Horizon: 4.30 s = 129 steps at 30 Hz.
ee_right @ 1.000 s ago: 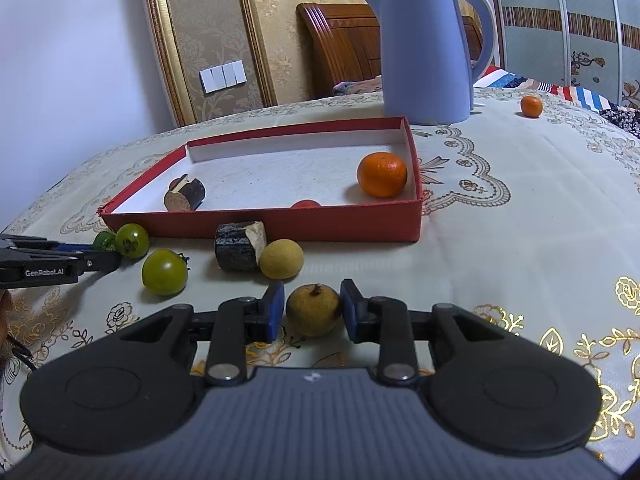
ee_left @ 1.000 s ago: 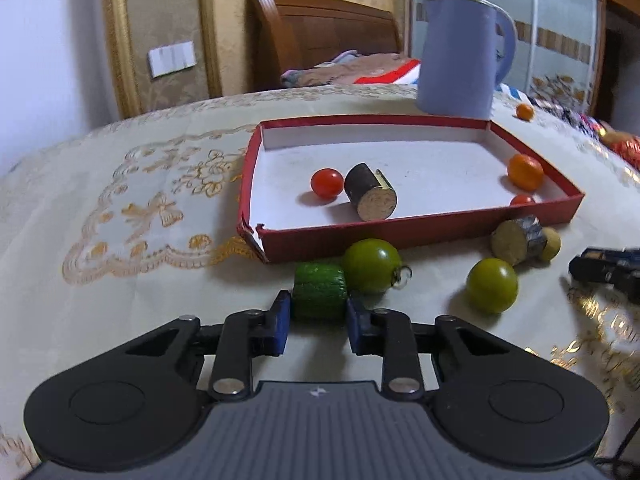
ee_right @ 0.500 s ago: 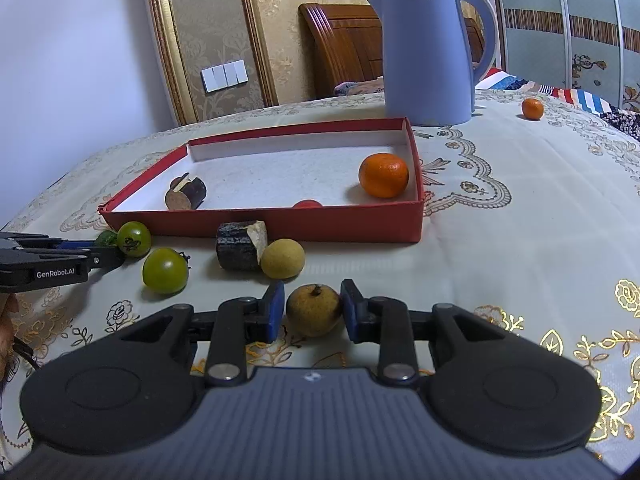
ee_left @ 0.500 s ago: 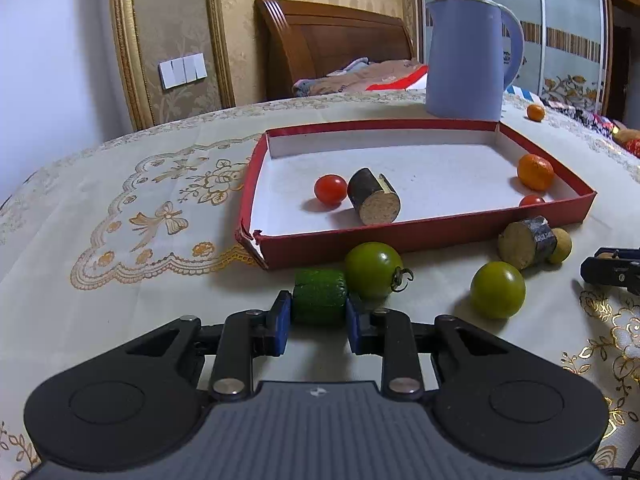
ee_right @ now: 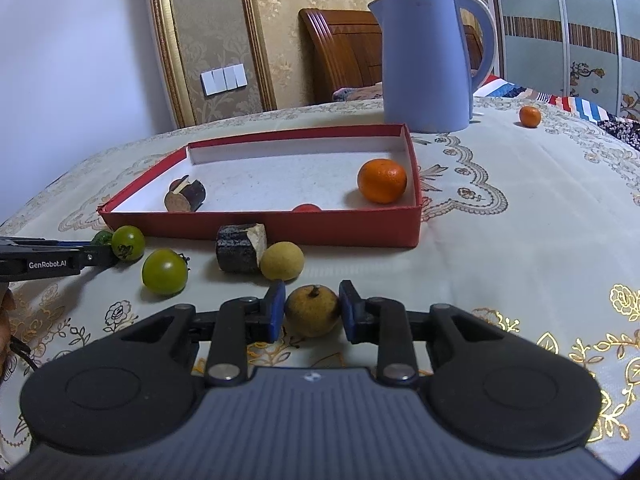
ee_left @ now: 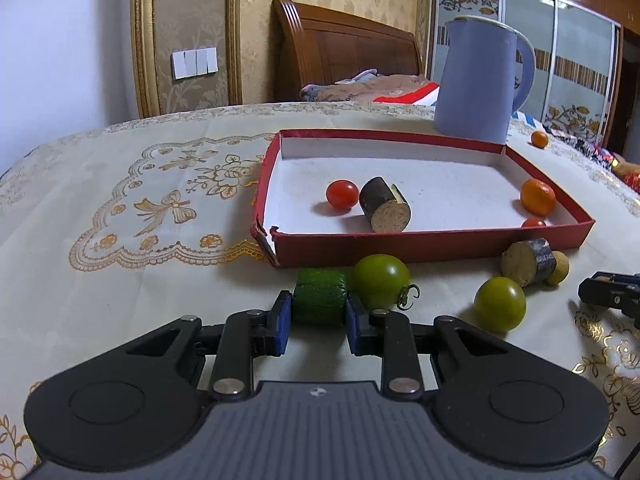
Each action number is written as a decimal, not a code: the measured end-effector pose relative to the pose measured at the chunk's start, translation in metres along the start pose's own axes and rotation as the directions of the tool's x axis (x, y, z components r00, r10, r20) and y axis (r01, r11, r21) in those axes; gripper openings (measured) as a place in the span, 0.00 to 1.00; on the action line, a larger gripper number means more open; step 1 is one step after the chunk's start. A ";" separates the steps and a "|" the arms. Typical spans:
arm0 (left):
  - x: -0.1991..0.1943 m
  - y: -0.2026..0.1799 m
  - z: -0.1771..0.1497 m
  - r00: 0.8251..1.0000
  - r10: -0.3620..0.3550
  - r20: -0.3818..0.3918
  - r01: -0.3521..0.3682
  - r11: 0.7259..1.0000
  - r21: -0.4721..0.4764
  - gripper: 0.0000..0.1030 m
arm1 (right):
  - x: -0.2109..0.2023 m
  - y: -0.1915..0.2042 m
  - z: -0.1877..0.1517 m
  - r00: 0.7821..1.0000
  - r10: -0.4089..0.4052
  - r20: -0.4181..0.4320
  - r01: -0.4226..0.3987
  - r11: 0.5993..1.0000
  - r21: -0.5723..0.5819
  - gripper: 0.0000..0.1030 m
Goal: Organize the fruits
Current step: 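Hold the cucumber piece and pear steady in both grippers, then carry the cucumber piece and pear over the red tray with both grippers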
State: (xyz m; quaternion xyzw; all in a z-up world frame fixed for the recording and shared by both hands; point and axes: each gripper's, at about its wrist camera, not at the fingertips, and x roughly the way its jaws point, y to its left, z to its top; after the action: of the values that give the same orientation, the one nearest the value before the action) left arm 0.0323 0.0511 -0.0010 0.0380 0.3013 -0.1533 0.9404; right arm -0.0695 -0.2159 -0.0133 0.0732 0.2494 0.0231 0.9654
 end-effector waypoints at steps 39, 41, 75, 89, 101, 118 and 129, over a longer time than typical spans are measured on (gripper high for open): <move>-0.004 -0.003 -0.002 1.000 0.003 0.031 -0.004 1.000 0.026 0.26 | -0.001 -0.003 -0.001 1.000 0.003 0.006 -0.004 1.000 0.012 0.27; -0.005 -0.003 -0.002 0.999 0.012 0.033 -0.013 1.000 0.023 0.26 | -0.002 -0.003 -0.001 1.000 0.002 0.010 -0.003 1.000 0.015 0.27; -0.017 -0.029 0.051 0.997 0.017 0.080 -0.016 1.000 -0.008 0.26 | -0.006 0.009 0.031 0.997 -0.039 0.067 0.045 0.996 -0.081 0.27; -0.010 0.028 0.016 1.000 -0.020 -0.019 0.020 1.000 -0.009 0.26 | 0.005 0.000 0.028 0.999 -0.020 0.037 0.022 0.999 -0.045 0.27; 0.011 0.025 0.014 0.998 -0.009 -0.058 0.012 0.999 0.050 0.65 | 0.011 0.001 0.021 1.000 -0.003 0.003 0.003 1.000 -0.027 0.27; 0.011 0.008 0.010 0.997 0.081 -0.015 -0.079 0.988 0.132 0.24 | 0.013 -0.002 0.018 1.000 -0.006 0.006 0.006 1.000 -0.006 0.27; -0.025 -0.005 0.036 0.995 0.077 0.060 -0.081 0.995 0.062 0.24 | -0.004 0.007 0.031 0.998 -0.018 0.053 0.023 0.996 -0.082 0.27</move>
State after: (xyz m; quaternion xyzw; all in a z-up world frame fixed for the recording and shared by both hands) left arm 0.0318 0.0465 0.0429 0.0758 0.2673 -0.1265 0.9522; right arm -0.0582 -0.2131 0.0166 0.0312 0.2238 0.0216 0.9739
